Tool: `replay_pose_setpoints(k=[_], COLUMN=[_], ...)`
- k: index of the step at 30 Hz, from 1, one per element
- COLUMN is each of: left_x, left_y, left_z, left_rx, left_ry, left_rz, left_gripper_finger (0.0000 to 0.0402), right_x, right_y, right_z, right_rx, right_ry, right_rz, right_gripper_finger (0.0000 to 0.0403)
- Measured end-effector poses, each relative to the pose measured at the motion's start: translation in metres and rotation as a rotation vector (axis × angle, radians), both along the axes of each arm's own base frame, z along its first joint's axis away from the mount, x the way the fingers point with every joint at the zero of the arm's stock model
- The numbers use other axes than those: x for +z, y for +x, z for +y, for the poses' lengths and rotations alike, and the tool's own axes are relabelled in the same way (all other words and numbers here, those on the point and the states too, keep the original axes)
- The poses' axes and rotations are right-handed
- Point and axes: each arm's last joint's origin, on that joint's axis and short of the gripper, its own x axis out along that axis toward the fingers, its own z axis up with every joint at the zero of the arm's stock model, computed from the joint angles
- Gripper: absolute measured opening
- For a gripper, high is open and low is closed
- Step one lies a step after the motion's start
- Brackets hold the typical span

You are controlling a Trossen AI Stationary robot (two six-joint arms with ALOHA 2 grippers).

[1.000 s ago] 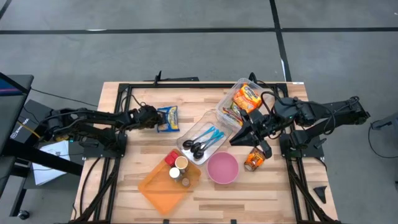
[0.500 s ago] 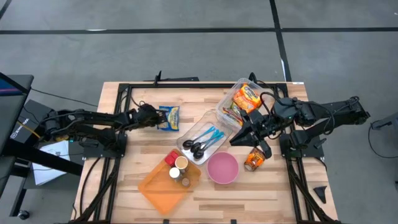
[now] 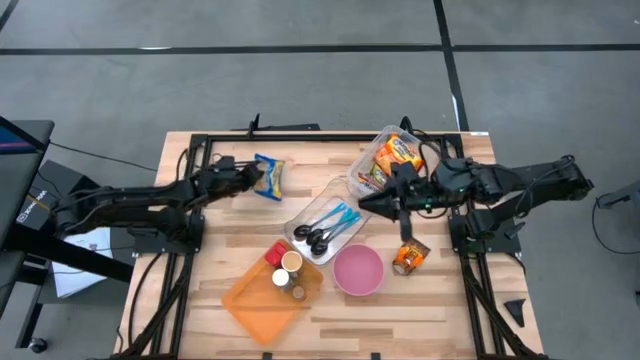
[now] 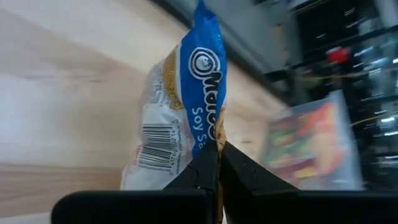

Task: Pick & Place Food Item
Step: Put the blue noodle pack into the transparent container

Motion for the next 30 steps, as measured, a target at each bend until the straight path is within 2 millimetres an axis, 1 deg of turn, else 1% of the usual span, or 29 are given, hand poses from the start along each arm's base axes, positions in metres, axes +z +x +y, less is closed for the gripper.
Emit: replay_pose_setpoints(k=[2, 4, 6, 9, 14, 17, 20, 23, 26, 30], left_x=[0.007, 0.015, 0.026, 0.042, 0.067, 0.077, 0.085, 0.09, 0.092, 0.092], left_y=[0.001, 0.001, 0.002, 0.002, 0.004, 0.004, 0.006, 0.006, 0.007, 0.008], left_z=[0.0, -0.001, -0.001, -0.003, -0.014, -0.024, -0.034, -0.043, -0.051, -0.06], left_rx=[0.008, 0.013, 0.001, -0.057, -0.143, -0.194, -0.214, -0.223, -0.255, -0.288], left_ry=[0.015, 0.027, 0.057, 0.1, 0.148, 0.165, 0.182, 0.188, 0.198, 0.197], left_rz=[-0.071, -0.146, -0.249, -0.393, -0.643, -0.736, -0.82, -0.88, -0.888, -0.887], left_gripper_finger=[0.0, 0.0, 0.0, 0.0, 0.0, 0.0, 0.0, 0.0, 0.0, 0.0], right_x=[-0.003, -0.003, -0.012, -0.02, -0.023, -0.025, -0.031, -0.043, -0.053, -0.064], right_y=[0.003, 0.013, 0.021, 0.039, 0.061, 0.07, 0.077, 0.088, 0.102, 0.121], right_z=[-0.002, -0.005, -0.009, -0.016, -0.027, -0.035, -0.043, -0.049, -0.054, -0.061], right_rx=[-0.039, -0.08, -0.114, -0.159, -0.202, -0.228, -0.262, -0.281, -0.256, -0.222], right_ry=[0.027, 0.088, 0.138, 0.2, 0.269, 0.297, 0.343, 0.393, 0.44, 0.493], right_rz=[0.013, -0.012, 0.028, 0.027, -0.061, -0.099, -0.094, -0.058, -0.069, -0.118], right_gripper_finger=[0.0042, 0.0043, 0.0048, 0.0063, 0.0109, 0.0148, 0.0188, 0.0217, 0.0227, 0.022])
